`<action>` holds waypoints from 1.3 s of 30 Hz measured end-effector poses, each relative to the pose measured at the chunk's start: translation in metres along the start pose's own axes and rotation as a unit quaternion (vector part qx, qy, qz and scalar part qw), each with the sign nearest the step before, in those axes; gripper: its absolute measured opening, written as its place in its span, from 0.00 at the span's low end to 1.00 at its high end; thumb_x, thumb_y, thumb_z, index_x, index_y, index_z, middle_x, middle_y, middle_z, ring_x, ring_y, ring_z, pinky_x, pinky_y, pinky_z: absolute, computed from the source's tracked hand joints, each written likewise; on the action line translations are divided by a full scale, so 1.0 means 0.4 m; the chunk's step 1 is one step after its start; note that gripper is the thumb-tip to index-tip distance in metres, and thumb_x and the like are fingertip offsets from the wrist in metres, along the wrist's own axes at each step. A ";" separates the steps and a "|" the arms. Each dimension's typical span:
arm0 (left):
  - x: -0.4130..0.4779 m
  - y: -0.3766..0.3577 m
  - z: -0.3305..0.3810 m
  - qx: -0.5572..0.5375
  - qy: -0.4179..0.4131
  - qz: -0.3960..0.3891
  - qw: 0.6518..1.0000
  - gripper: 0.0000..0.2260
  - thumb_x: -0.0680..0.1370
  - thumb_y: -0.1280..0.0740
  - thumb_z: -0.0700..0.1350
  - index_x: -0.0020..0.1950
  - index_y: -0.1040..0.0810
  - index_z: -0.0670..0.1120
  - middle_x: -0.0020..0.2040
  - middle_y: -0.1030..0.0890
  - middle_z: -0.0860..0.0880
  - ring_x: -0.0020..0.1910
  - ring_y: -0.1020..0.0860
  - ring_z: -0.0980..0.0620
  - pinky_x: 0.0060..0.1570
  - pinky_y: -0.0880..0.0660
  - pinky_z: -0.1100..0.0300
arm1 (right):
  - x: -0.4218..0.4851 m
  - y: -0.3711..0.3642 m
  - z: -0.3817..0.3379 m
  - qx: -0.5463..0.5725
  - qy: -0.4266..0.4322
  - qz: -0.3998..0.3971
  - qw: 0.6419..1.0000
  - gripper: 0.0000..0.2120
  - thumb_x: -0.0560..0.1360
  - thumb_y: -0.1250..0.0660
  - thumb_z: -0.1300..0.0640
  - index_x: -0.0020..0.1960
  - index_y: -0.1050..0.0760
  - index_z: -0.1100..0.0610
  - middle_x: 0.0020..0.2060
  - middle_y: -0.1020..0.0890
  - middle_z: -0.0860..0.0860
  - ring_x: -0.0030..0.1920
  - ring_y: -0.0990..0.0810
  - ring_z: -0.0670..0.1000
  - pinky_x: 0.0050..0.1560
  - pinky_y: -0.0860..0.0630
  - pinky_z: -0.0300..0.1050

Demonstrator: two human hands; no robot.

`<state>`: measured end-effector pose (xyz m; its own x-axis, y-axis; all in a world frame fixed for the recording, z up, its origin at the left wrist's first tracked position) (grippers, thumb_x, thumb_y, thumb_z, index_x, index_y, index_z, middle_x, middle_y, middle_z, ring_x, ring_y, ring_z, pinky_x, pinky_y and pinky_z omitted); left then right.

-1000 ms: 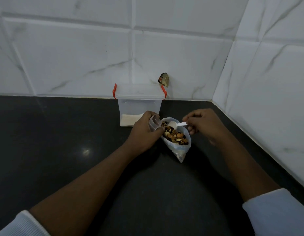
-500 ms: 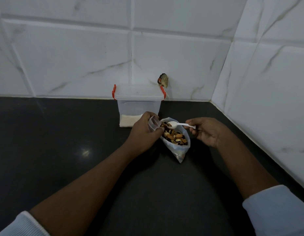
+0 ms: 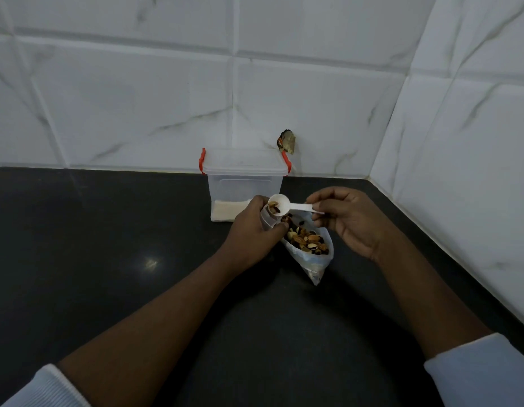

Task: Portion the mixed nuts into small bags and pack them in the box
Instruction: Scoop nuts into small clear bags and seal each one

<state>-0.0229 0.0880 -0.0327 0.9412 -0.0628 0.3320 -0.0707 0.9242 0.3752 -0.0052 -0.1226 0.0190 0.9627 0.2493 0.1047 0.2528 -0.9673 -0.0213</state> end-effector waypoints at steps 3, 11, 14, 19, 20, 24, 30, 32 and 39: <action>-0.001 0.001 0.002 -0.001 -0.001 0.006 1.000 0.15 0.78 0.27 0.47 0.62 0.27 0.51 0.54 0.21 0.56 0.53 0.21 0.58 0.49 0.23 0.64 | -0.005 -0.006 0.000 -0.169 0.070 -0.028 0.983 0.09 0.76 0.31 0.72 0.51 0.16 0.64 0.45 0.13 0.56 0.45 0.14 0.54 0.49 0.16 0.43; -0.006 -0.001 0.007 -0.034 -0.017 0.013 0.999 0.20 0.77 0.26 0.43 0.65 0.30 0.52 0.58 0.22 0.56 0.56 0.21 0.58 0.52 0.21 0.61 | -0.002 0.019 -0.007 -0.277 0.175 0.036 0.944 0.10 0.75 0.27 0.67 0.51 0.15 0.54 0.47 0.13 0.48 0.51 0.15 0.50 0.53 0.18 0.43; -0.006 0.003 0.009 -0.040 -0.018 0.013 0.999 0.21 0.77 0.26 0.42 0.65 0.31 0.53 0.57 0.22 0.55 0.57 0.22 0.57 0.54 0.21 0.59 | 0.010 0.053 0.004 -0.390 0.163 0.081 0.903 0.11 0.75 0.29 0.66 0.49 0.15 0.51 0.43 0.14 0.46 0.43 0.17 0.48 0.44 0.21 0.48; -0.002 0.003 0.005 -0.025 0.004 -0.001 1.000 0.23 0.77 0.26 0.42 0.67 0.32 0.53 0.58 0.23 0.55 0.57 0.22 0.56 0.55 0.20 0.58 | 0.022 0.053 0.031 -0.537 0.113 0.017 0.835 0.10 0.77 0.30 0.63 0.54 0.14 0.51 0.47 0.16 0.44 0.45 0.21 0.40 0.44 0.27 0.33; -0.002 0.003 0.005 -0.022 0.009 -0.003 1.000 0.23 0.77 0.26 0.42 0.67 0.32 0.53 0.58 0.23 0.55 0.57 0.22 0.56 0.55 0.20 0.57 | 0.023 0.053 0.029 -0.551 0.108 0.021 0.827 0.09 0.77 0.30 0.62 0.54 0.14 0.53 0.48 0.16 0.45 0.46 0.21 0.41 0.44 0.29 0.32; -0.003 0.005 0.008 -0.021 0.011 -0.004 1.000 0.22 0.78 0.27 0.42 0.68 0.32 0.52 0.58 0.23 0.54 0.58 0.21 0.55 0.56 0.19 0.56 | 0.014 0.056 0.012 -0.539 0.146 0.077 0.826 0.09 0.78 0.32 0.61 0.52 0.14 0.55 0.46 0.16 0.48 0.44 0.23 0.41 0.42 0.31 0.32; -0.005 0.005 0.012 -0.023 0.013 -0.001 1.000 0.21 0.78 0.28 0.41 0.67 0.32 0.52 0.57 0.22 0.53 0.55 0.20 0.55 0.52 0.19 0.59 | 0.024 0.037 0.028 -0.577 0.091 0.027 0.812 0.10 0.78 0.32 0.61 0.54 0.14 0.53 0.49 0.15 0.47 0.43 0.22 0.39 0.39 0.33 0.29; -0.007 0.006 0.014 -0.021 0.014 0.001 1.000 0.21 0.78 0.28 0.42 0.68 0.32 0.52 0.56 0.22 0.55 0.55 0.21 0.57 0.51 0.21 0.62 | 0.022 0.044 0.020 -0.575 0.086 0.038 0.813 0.09 0.78 0.32 0.60 0.51 0.14 0.52 0.47 0.14 0.47 0.43 0.21 0.40 0.39 0.31 0.31; -0.009 0.007 0.021 -0.001 0.017 -0.003 1.000 0.19 0.79 0.29 0.42 0.68 0.30 0.50 0.55 0.23 0.57 0.53 0.21 0.59 0.48 0.24 0.66 | 0.007 0.032 0.003 -0.485 0.058 0.046 0.871 0.08 0.79 0.33 0.59 0.47 0.16 0.50 0.39 0.17 0.42 0.37 0.20 0.41 0.37 0.29 0.34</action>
<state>-0.0294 0.0878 -0.0255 0.9522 -0.0552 0.3006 -0.0651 0.9243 0.3761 0.0007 -0.1341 0.0177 0.9444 0.2159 0.2478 -0.0793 -0.5818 0.8095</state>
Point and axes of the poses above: each hand's wrist, its own x-axis towards the middle knuckle, its own y-axis out of the back of the hand, z = x × y, the point moved 1 cm from there along x, towards the middle knuckle
